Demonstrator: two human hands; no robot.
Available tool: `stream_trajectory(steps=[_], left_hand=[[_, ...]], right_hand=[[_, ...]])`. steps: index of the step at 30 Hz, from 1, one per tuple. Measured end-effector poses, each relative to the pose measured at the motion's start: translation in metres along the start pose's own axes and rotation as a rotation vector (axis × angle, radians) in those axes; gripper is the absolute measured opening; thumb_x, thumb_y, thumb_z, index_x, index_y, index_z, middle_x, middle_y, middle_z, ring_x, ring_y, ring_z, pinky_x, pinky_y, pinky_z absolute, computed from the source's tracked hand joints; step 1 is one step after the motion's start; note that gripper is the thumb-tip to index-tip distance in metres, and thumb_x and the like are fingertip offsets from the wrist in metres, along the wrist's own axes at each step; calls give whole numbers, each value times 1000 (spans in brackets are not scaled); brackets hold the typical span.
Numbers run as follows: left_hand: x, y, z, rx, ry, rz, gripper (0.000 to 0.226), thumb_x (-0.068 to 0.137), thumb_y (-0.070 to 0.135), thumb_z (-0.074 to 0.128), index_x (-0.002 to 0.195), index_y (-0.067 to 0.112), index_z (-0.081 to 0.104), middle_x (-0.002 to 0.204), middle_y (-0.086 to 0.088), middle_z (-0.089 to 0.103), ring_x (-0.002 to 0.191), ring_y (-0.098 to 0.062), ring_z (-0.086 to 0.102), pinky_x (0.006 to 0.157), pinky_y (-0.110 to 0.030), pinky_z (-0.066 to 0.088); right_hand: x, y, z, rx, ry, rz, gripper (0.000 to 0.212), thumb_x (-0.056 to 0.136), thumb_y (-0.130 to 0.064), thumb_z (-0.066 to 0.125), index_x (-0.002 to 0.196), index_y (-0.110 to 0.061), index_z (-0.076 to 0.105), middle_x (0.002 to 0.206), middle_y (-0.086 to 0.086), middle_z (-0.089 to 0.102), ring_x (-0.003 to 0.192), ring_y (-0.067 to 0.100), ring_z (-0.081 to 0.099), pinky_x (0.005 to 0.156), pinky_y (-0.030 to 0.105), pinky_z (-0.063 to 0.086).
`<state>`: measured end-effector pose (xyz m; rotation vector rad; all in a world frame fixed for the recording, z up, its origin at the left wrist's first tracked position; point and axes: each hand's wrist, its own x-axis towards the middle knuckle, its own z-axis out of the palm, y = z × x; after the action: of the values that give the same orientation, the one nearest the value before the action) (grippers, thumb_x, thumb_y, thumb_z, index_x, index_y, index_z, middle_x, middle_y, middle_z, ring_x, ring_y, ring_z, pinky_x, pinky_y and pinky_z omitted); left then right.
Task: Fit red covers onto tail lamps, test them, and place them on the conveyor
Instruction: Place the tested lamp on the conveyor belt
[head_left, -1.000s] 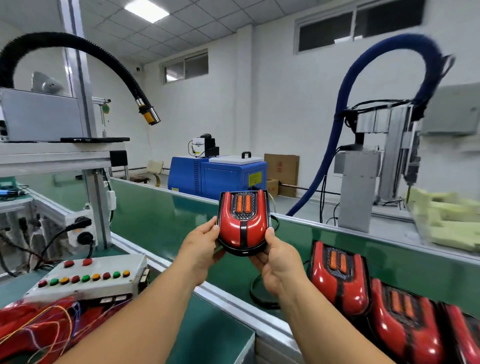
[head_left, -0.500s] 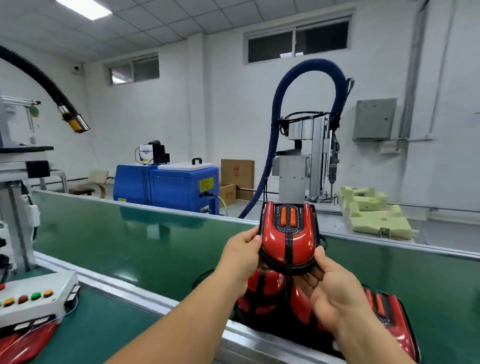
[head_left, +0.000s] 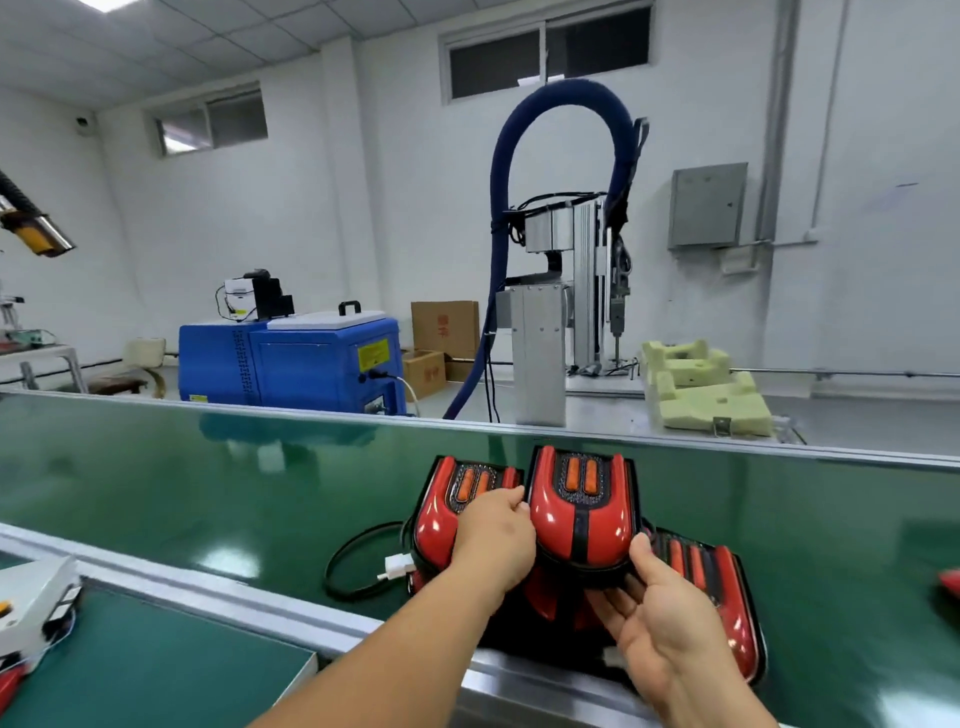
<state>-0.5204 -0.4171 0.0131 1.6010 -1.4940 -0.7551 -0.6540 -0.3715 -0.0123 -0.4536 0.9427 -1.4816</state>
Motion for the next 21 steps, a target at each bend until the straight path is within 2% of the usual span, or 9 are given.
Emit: stream_trajectory(steps=[2, 4, 6, 8, 10, 15, 18, 20, 21], left_hand=[[-2, 3, 1, 131, 16, 30, 39, 104, 20, 40, 142, 15, 51, 147, -4, 50, 136, -22, 44, 110, -28, 32], [-3, 8, 2, 245, 28, 41, 38, 103, 18, 41, 137, 14, 55, 142, -7, 54, 128, -24, 51, 104, -28, 39], [-5, 11, 2, 341, 38, 47, 34, 98, 11, 43, 126, 11, 63, 129, -8, 62, 107, -23, 59, 89, -26, 45], [-7, 13, 1, 432, 41, 69, 29, 94, 8, 45, 111, 11, 68, 113, -8, 66, 89, -21, 56, 81, -27, 48], [-11, 13, 0, 504, 48, 95, 26, 91, 6, 46, 101, 13, 68, 106, -7, 66, 89, -23, 59, 82, -32, 53], [-15, 12, -3, 561, 38, 120, 37, 89, 1, 47, 118, 11, 68, 123, -9, 59, 104, -27, 62, 91, -34, 53], [-14, 12, -4, 577, 14, 128, 40, 89, -2, 48, 122, 11, 65, 127, -9, 56, 106, -27, 61, 92, -32, 52], [-14, 12, -4, 613, 1, 150, 38, 89, -1, 49, 120, 12, 65, 126, -8, 53, 105, -27, 60, 91, -33, 51], [-15, 12, -4, 639, -5, 163, 35, 89, 0, 50, 117, 12, 65, 124, -8, 51, 104, -28, 59, 90, -34, 51]], right_hand=[[1, 3, -4, 13, 26, 15, 25, 100, -27, 50, 90, -8, 63, 88, 11, 69, 81, 25, 63, 64, 36, 49], [3, 3, -6, 3, 48, 29, 25, 100, -27, 51, 90, -7, 63, 88, 12, 69, 83, 26, 64, 64, 37, 49], [4, 1, -7, -30, 61, 45, 25, 99, -26, 52, 90, -5, 62, 90, 14, 69, 85, 28, 65, 63, 37, 50], [6, -1, -10, -71, 62, 60, 25, 99, -25, 53, 91, -3, 61, 93, 18, 69, 87, 30, 66, 64, 38, 51], [7, -1, -12, -116, 57, 69, 26, 98, -25, 55, 94, 0, 60, 94, 21, 69, 88, 32, 67, 64, 38, 52], [5, -7, -9, -326, 48, 57, 34, 97, -35, 54, 93, -1, 59, 72, 15, 74, 76, 32, 72, 59, 37, 56], [2, -11, -8, -633, 47, 14, 41, 101, -44, 40, 85, -9, 56, 68, 16, 72, 60, 28, 72, 51, 31, 54], [3, -13, -11, -1073, 85, -137, 50, 103, -45, 30, 76, -11, 55, 67, 13, 69, 53, 23, 69, 48, 27, 51], [5, -14, -12, -1308, 112, -245, 54, 104, -46, 26, 73, -12, 55, 67, 8, 67, 56, 20, 66, 54, 28, 51]])
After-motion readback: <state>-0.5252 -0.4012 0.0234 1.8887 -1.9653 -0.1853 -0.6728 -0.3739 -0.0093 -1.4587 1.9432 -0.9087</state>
